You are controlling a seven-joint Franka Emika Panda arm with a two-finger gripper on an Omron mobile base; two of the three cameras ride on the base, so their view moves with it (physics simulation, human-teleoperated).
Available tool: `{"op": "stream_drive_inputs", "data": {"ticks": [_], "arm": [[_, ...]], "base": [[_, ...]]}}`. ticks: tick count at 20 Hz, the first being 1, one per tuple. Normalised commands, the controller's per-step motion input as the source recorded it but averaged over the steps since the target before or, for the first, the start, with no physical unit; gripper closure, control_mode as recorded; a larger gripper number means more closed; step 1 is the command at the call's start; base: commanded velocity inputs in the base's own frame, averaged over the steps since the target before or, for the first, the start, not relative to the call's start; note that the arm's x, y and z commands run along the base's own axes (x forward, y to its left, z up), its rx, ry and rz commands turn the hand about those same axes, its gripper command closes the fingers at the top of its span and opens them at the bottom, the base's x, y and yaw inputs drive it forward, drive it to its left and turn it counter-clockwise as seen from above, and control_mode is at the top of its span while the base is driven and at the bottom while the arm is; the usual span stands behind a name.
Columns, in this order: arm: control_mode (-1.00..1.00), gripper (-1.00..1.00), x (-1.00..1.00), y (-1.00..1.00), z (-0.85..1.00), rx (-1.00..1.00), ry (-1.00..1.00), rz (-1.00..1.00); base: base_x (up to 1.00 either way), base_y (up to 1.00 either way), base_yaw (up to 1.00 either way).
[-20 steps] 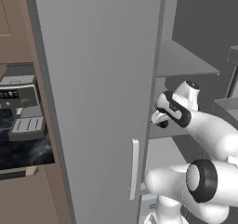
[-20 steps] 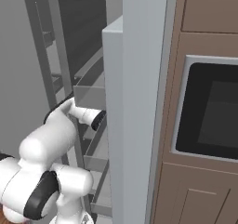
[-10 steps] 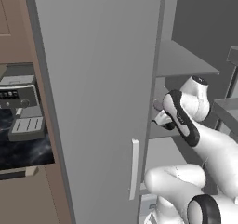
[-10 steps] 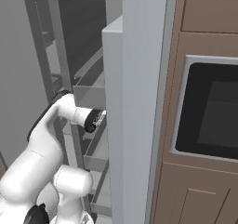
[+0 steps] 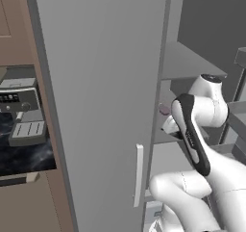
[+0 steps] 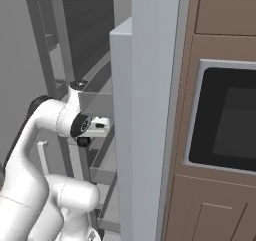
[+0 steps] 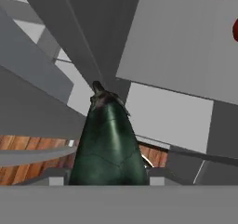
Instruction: Take the bell pepper, eggplant, and eggplant from the freezer and place them in the bowl on the counter.
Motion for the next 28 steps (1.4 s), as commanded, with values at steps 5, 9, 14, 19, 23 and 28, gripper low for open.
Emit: {"op": "stream_drive_inputs", "data": {"ticks": [5, 9, 14, 19, 23, 28], "arm": [[-1.0, 1.0, -0.61, 0.0, 0.55, -0.12, 0.02, -0.2], [-1.0, 1.0, -0.55, 0.0, 0.57, 0.0, -0.05, -0.1], [-1.0, 1.0, -0.63, 0.02, 0.47, 0.0, -0.25, 0.0], [-1.0, 1.0, -0.44, 0.1, 0.48, -0.01, -0.28, 0.0], [-1.0, 1.0, -0.47, 0.06, 0.48, 0.0, -0.04, -0.05], [-1.0, 1.0, -0.58, 0.0, 0.3, 0.0, 0.0, -0.07]], "base": [[0.0, 0.0, 0.0], [0.0, 0.0, 0.0], [0.0, 0.0, 0.0], [0.0, 0.0, 0.0], [0.0, 0.0, 0.0], [0.0, 0.0, 0.0]]}}
